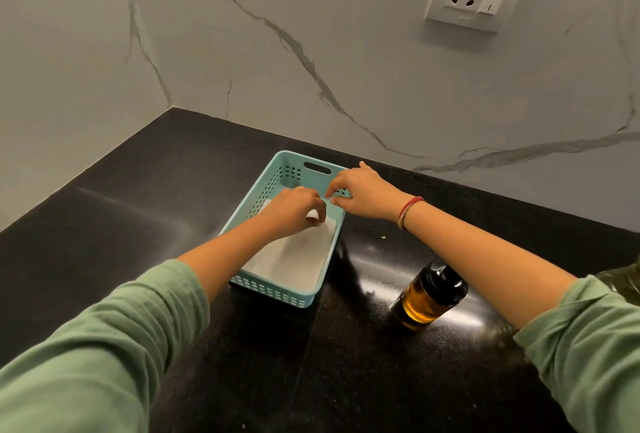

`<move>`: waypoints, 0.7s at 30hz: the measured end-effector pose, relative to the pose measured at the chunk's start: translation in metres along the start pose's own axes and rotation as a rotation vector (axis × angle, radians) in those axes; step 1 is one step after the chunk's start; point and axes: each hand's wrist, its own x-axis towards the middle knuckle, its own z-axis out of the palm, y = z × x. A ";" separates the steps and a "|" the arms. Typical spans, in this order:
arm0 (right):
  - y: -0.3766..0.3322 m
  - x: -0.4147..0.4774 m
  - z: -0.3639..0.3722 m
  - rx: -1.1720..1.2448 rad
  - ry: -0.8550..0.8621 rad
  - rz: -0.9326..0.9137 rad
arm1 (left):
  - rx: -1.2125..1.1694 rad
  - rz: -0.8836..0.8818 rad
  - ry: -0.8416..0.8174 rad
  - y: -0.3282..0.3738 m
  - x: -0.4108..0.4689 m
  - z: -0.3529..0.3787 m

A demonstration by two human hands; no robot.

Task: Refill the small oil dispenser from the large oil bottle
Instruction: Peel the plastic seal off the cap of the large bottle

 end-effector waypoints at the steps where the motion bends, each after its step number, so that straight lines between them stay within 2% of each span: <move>1: -0.001 0.000 0.000 0.006 0.000 0.000 | 0.010 -0.002 0.010 0.000 -0.002 -0.003; 6: -0.010 0.003 0.000 0.125 0.000 -0.003 | -0.074 -0.050 0.073 -0.005 -0.016 -0.016; 11: -0.034 0.007 0.001 0.304 -0.117 0.058 | -0.227 -0.113 0.135 -0.004 -0.027 -0.027; 21: -0.049 0.012 0.012 0.352 -0.042 0.083 | -0.377 -0.160 0.199 -0.008 -0.037 -0.038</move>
